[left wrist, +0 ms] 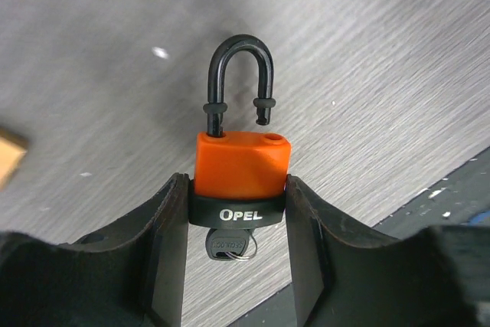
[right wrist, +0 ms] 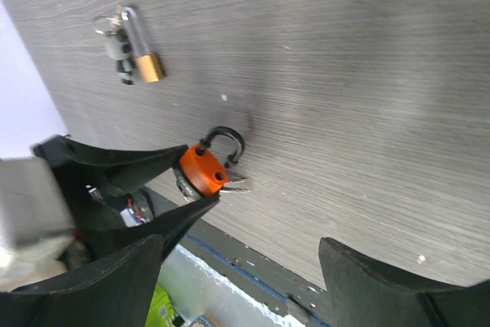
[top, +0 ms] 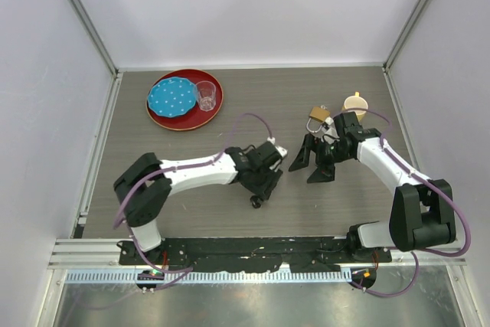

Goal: Lock with the key
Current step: Pick up the lock from the center of the board.

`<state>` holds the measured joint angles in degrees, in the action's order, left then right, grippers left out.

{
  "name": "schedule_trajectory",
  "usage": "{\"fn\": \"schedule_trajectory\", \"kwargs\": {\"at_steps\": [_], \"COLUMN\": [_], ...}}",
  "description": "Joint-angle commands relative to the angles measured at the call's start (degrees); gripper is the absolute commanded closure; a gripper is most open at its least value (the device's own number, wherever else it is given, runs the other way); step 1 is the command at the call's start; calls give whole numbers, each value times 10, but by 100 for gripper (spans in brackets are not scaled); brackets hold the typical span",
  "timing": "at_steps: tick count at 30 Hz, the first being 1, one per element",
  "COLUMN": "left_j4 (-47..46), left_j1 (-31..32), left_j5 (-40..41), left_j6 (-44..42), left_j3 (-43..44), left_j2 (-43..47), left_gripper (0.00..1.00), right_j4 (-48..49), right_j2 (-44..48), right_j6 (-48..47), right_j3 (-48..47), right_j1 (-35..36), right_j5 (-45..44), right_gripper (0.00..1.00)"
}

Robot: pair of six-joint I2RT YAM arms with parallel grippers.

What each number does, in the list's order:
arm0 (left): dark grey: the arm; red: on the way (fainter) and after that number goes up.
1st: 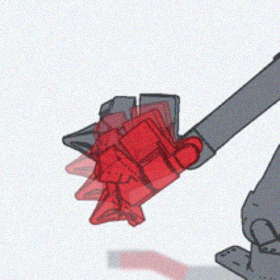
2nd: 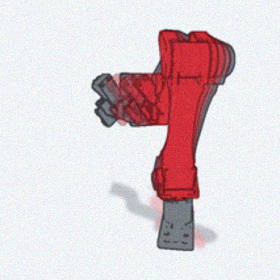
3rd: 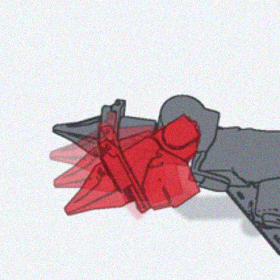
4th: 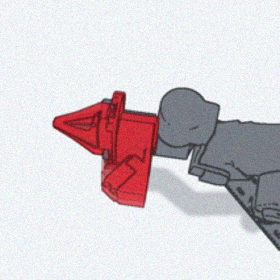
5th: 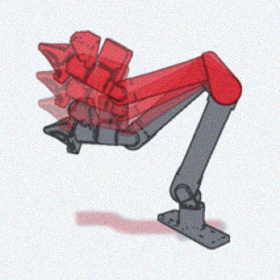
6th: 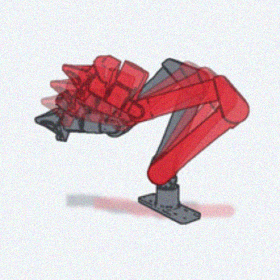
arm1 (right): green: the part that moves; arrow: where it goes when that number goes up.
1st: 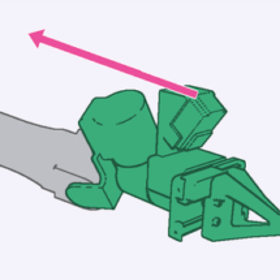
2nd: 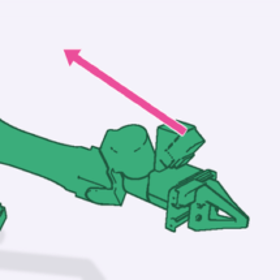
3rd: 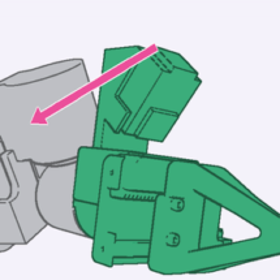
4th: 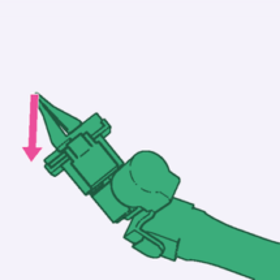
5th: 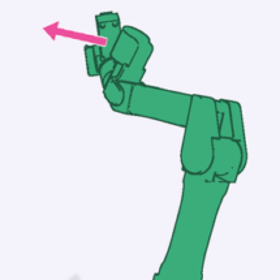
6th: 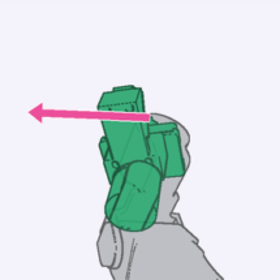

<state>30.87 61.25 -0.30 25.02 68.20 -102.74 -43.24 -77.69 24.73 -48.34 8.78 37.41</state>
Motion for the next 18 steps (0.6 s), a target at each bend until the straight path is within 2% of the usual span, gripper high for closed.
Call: {"fn": "schedule_trajectory", "kwargs": {"at_steps": [1, 8, 16, 17, 18], "left_j4": [-13, 36, 81, 82, 77], "left_j1": [-53, -111, -128, -129, -131], "left_j5": [-37, -94, -123, -121, -121], "left_j6": [-12, -23, -16, -9, -6], "left_j3": [25, 90, 186, 196, 198], "left_j2": [103, 158, 150, 148, 146], "left_gripper": [100, 100, 100, 100, 100], "right_j4": [44, 189, 248, 250, 251], "right_j2": [-5, -17, -85, -91, -105], "right_j6": [11, 72, 83, 85, 85], "right_j3": [-40, -82, -184, -190, -199], "right_j1": [2, 30, 51, 53, 54], "right_j5": [71, 162, 224, 225, 234], "right_gripper": [12, 13, 14, 17, 27]}}
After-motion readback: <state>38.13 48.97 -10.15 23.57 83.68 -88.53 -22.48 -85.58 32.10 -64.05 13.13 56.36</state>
